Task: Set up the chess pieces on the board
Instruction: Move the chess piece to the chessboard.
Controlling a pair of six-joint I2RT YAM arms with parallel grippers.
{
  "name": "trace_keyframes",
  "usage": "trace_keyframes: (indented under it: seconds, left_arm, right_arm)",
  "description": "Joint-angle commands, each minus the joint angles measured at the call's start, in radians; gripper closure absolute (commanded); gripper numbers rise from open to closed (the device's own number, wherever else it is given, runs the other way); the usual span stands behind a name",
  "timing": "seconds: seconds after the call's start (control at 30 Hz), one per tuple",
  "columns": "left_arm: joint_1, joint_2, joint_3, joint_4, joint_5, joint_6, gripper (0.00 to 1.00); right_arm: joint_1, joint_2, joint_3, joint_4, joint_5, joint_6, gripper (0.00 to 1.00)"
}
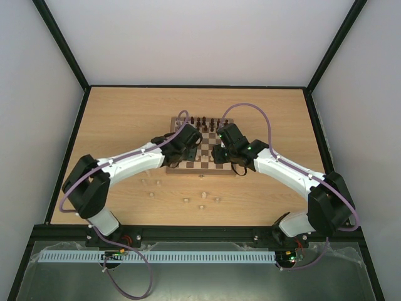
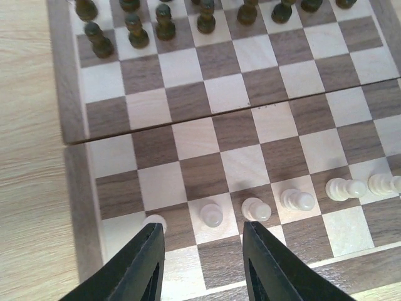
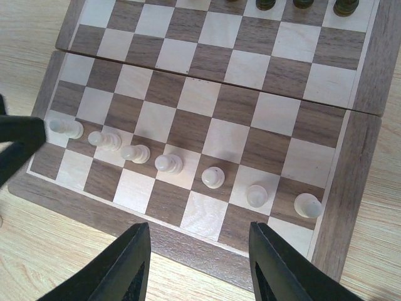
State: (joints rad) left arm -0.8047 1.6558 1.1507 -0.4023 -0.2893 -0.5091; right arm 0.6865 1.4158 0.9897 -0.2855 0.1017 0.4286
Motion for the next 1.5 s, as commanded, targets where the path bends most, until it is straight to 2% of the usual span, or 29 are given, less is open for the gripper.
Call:
trace_keyframes:
  seconds: [0.0,0.13,0.27,0.77,1.2,1.47]
  left_arm:
    - [0.012,-0.050,-0.033,-0.056,-0.061,-0.014,0.64]
    - [0.036,-0.049,-0.065,-0.053,-0.064,-0.021,0.72]
    - [0.050,-0.033,-0.088,-0.041,-0.068,-0.027,0.76]
    - [0.078,0.075,-0.074,0.055,-0.011,0.008,0.76]
    - [0.082,0.075,-0.087,0.072,0.007,0.009,0.76]
    - [0.082,0.094,-0.086,0.086,0.025,0.006,0.81]
  right_arm:
    - [-0.005,-0.001,-0.011,-0.007,-0.009,-0.010,0.56]
    - [-0.005,-0.002,-0.012,-0.007,-0.008,-0.008,0.56]
    - [-0.005,0.000,-0.012,-0.007,-0.006,-0.008,0.56]
    - [-0.006,0.005,-0.011,-0.006,-0.006,-0.010,0.56]
    - [-0.005,0.010,-0.013,-0.004,-0.011,-0.010,0.56]
    - [-0.005,0.008,-0.015,-0.003,-0.010,-0.010,0.56]
